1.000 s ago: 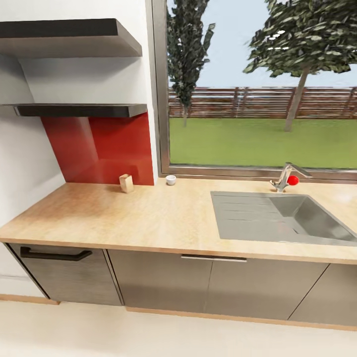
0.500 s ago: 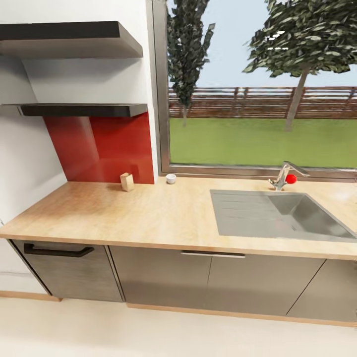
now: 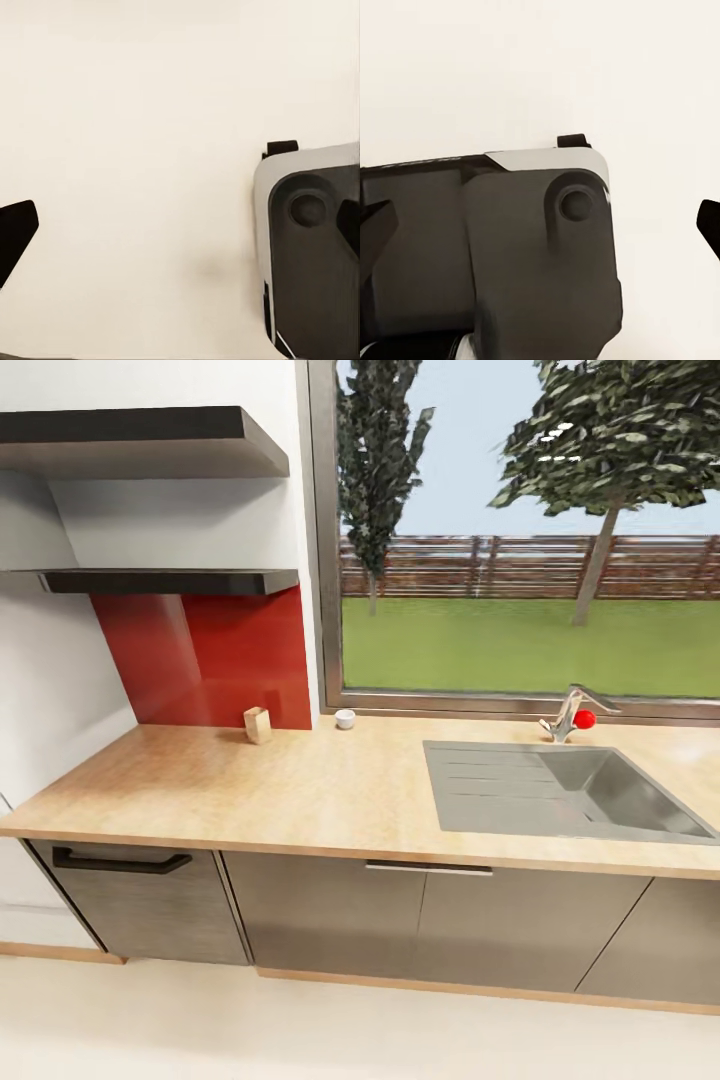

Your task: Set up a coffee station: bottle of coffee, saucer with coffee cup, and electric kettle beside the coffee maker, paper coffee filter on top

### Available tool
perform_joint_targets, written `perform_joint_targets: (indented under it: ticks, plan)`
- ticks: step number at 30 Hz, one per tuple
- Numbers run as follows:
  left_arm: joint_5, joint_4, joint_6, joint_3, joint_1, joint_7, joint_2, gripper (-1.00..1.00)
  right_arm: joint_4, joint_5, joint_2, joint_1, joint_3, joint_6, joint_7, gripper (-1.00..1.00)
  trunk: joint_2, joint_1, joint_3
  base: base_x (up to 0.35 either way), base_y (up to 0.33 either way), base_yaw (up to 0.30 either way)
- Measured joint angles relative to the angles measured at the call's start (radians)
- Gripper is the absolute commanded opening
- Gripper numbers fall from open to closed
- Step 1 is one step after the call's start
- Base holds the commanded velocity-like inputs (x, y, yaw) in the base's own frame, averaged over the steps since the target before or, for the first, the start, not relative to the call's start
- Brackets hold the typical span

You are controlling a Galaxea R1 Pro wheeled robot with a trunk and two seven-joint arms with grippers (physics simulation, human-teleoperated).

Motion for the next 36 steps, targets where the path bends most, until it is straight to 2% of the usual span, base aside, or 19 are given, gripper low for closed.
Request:
perform_joint_targets:
  ticks: [2, 3, 4, 5, 6, 10, 13, 14, 19, 20, 23, 24, 25, 26, 30, 31, 33, 36]
  plan:
    - [0.000, -0.038, -0.001, 0.001, 0.000, 0.000, 0.004, 1.00, 0.000, 0.000, 0.000, 0.000, 0.000, 0.000, 0.000, 1.00, 0.000, 0.000, 0.000, 0.000, 0.000, 0.000]
    - [0.000, -0.085, -0.001, 0.001, 0.000, -0.001, 0.007, 1.00, -0.001, 0.000, 0.000, 0.000, 0.000, 0.000, 0.000, 1.00, 0.000, 0.000, 0.000, 0.000, 0.000, 0.000]
    - [0.000, -0.141, -0.002, 0.002, 0.000, -0.002, 0.008, 1.00, 0.000, 0.000, 0.000, 0.000, 0.000, 0.000, 0.000, 1.00, 0.000, 0.000, 0.000, 0.000, 0.000, 0.000]
    - [0.000, -0.244, -0.002, 0.003, -0.001, -0.003, 0.005, 1.00, 0.000, 0.000, 0.000, 0.000, 0.000, 0.000, 0.000, 1.00, 0.000, 0.000, 0.000, 0.000, 0.000, 0.000]
    - [0.000, -0.284, -0.002, 0.003, 0.000, -0.003, 0.002, 1.00, 0.000, 0.000, 0.000, 0.000, 0.000, 0.000, 0.000, 1.00, 0.000, 0.000, 0.000, 0.000, 0.000, 0.000]
    - [0.002, -0.354, -0.023, 0.002, 0.000, -0.004, -0.001, 1.00, 0.000, 0.000, -0.001, 0.000, 0.000, -0.001, -0.001, 1.00, 0.000, 0.000, 0.000, 0.000, 0.000, 0.000]
    - [0.002, -0.396, -0.101, 0.001, 0.000, -0.005, -0.005, 1.00, -0.001, 0.000, -0.001, 0.000, 0.000, -0.001, -0.001, 1.00, 0.000, 0.000, 0.000, 0.000, 0.000, 0.000]
    - [0.002, -0.417, -0.133, 0.000, 0.000, -0.006, -0.017, 1.00, 0.000, 0.000, -0.001, 0.000, 0.000, -0.001, -0.001, 1.00, 0.000, 0.000, 0.000, 0.000, 0.000, 0.000]
    - [0.002, -0.500, -0.153, -0.005, 0.000, -0.007, -0.045, 1.00, 0.000, 0.000, -0.001, 0.000, 0.000, -0.001, -0.002, 1.00, 0.000, 0.000, 0.000, 0.000, 0.000, 0.000]
    - [0.001, -0.548, -0.154, -0.025, 0.000, -0.009, -0.057, 1.00, 0.000, 0.000, -0.001, 0.000, 0.000, -0.001, -0.002, 1.00, 0.000, 0.000, 0.000, 0.000, 0.000, 0.000]
    - [0.002, -0.607, -0.154, -0.063, 0.000, -0.009, -0.065, 1.00, 0.000, 0.000, -0.001, 0.000, 0.000, -0.001, -0.002, 1.00, 0.000, 0.000, 0.000, 0.000, 0.000, 0.000]
    - [0.002, -0.682, -0.148, -0.112, 0.000, -0.009, -0.070, 1.00, -0.001, 0.000, -0.001, 0.000, 0.000, -0.001, -0.002, 1.00, 0.000, 0.000, 0.000, 0.000, 0.000, 0.000]
    - [0.002, -0.737, -0.146, -0.126, -0.006, -0.007, -0.086, 1.00, -0.001, 0.000, -0.001, 0.000, 0.000, -0.001, -0.002, 1.00, 0.000, 0.000, 0.000, 0.000, 0.000, 0.000]
    - [0.003, -0.753, -0.146, -0.127, -0.011, -0.008, -0.092, 1.00, -0.001, 0.000, -0.001, 0.000, 0.000, -0.001, -0.002, 1.00, 0.000, 0.000, 0.000, 0.000, 0.000, 0.000]
    - [0.005, -0.783, -0.126, -0.129, -0.140, -0.006, -0.148, 1.00, 0.000, 0.000, -0.001, 0.000, 0.000, -0.003, -0.002, 1.00, 0.000, 0.000, 0.000, 0.000, 0.000, 0.000]
    - [0.003, -0.789, -0.085, -0.130, -0.182, -0.007, -0.174, 1.00, 0.000, 0.000, -0.001, 0.000, 0.000, -0.003, -0.002, 1.00, 0.000, 0.000, 0.000, 0.000, 0.000, 0.000]
    - [0.004, -0.796, -0.046, -0.130, -0.218, -0.007, -0.189, 1.00, 0.000, 0.000, -0.001, 0.000, 0.000, -0.003, -0.002, 1.00, 0.000, 0.000, 0.000, 0.000, 0.000, 0.000]
    - [0.007, -0.814, -0.007, -0.130, -0.251, -0.009, -0.196, 1.00, 0.000, 0.000, -0.001, 0.000, 0.000, -0.003, -0.002, 1.00, 0.000, 0.000, 0.000, 0.000, 0.000, 0.000]
